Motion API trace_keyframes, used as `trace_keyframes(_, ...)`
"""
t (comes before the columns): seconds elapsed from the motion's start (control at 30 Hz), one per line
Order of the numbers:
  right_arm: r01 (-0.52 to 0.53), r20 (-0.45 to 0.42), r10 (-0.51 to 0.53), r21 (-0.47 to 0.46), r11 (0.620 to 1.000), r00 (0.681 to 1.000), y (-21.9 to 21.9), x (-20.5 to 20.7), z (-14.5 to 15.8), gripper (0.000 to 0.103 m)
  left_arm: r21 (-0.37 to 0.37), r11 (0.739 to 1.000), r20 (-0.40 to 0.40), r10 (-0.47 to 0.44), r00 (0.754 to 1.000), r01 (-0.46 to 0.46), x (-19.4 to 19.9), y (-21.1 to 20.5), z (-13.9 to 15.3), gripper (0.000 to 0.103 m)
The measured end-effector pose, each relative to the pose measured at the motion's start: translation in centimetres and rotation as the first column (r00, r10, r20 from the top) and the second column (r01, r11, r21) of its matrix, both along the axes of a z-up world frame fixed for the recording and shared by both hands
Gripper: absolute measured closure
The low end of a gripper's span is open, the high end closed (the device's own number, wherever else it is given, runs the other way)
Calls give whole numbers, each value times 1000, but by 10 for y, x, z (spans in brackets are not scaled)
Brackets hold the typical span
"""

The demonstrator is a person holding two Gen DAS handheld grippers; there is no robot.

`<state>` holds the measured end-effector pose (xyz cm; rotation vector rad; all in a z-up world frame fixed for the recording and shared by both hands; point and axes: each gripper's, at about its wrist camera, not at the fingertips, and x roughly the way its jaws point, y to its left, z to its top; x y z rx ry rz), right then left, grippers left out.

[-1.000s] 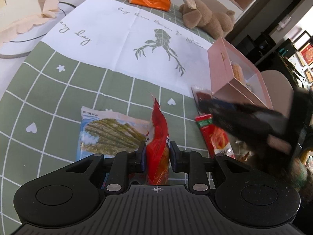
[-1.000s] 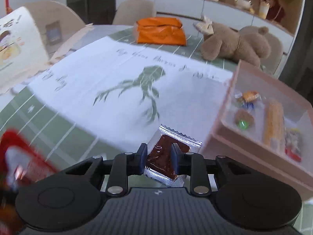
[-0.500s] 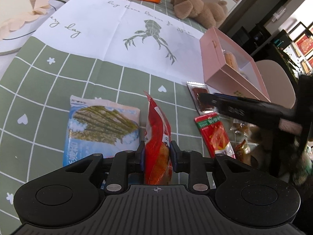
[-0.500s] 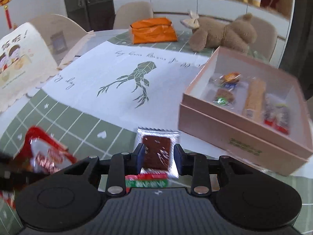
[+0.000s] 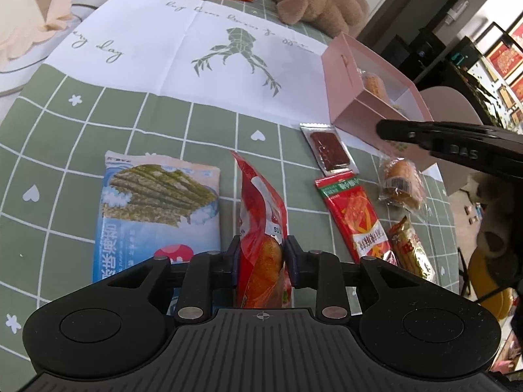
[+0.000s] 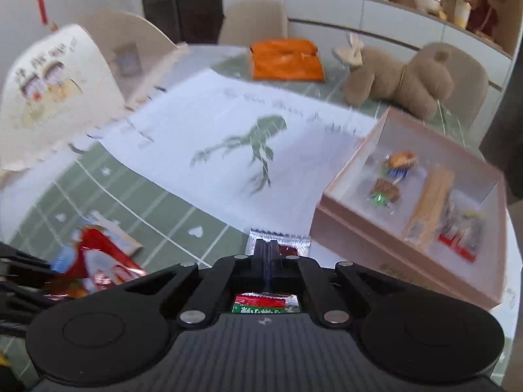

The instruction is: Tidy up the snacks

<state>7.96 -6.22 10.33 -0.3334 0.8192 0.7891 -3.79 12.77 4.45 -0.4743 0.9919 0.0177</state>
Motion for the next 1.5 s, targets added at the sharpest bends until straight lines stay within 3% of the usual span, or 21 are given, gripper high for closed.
trace_keyframes(0.13, 8, 104, 1, -82, 997, 995, -9, -10, -2, 97, 19, 1000, 10, 5, 1000, -5, -5, -3, 1, 73)
trace_keyframes(0.17, 14, 105, -4, -94, 995, 994, -10, -11, -5, 96, 17, 1000, 11, 12, 1000, -12, -7, -2, 1, 73)
trace_keyframes(0.33, 63, -2, -63, -38, 997, 998, -12, -6, -25, 66, 4, 999, 15, 54, 998, -55, -13, 6, 0, 73)
trace_keyframes(0.5, 112, -51, -111, 10, 994, 992, 10, 8, -42, 63, 4, 998, 17, 60, 998, -60, -14, 8, 0, 73)
trace_keyframes(0.6, 109, -15, -109, -52, 993, 994, 30, 11, -58, 59, 0, 998, 17, 62, 998, -62, -15, 8, 0, 73)
trace_keyframes(0.67, 118, 30, -116, -83, 990, 993, 38, 11, -67, 51, -7, 998, 17, 66, 998, -66, -15, 9, -1, 73)
trace_keyframes(0.83, 113, -31, -115, -62, 992, 993, 27, 21, -64, 50, -23, 997, 14, 74, 997, -74, -14, 11, -3, 72)
trace_keyframes(1.0, 168, -128, -161, 46, 985, 979, 5, 27, -58, 50, -25, 997, 9, 74, 997, -73, -13, 10, -5, 72)
trace_keyframes(1.07, 184, -111, -178, 53, 981, 978, 3, 25, -57, 53, -25, 997, 8, 72, 997, -72, -13, 10, -5, 72)
trace_keyframes(1.13, 185, -91, -182, 33, 982, 979, 8, 24, -59, 66, -24, 997, 7, 71, 997, -71, -13, 10, -5, 72)
trace_keyframes(1.4, 132, -34, -134, -51, 990, 990, 24, 20, -62, 66, -33, 997, 9, 75, 997, -74, -13, 10, -6, 72)
trace_keyframes(1.5, 92, -18, -93, -41, 995, 996, 22, 12, -51, 66, -38, 996, 11, 77, 997, -77, -14, 10, -6, 72)
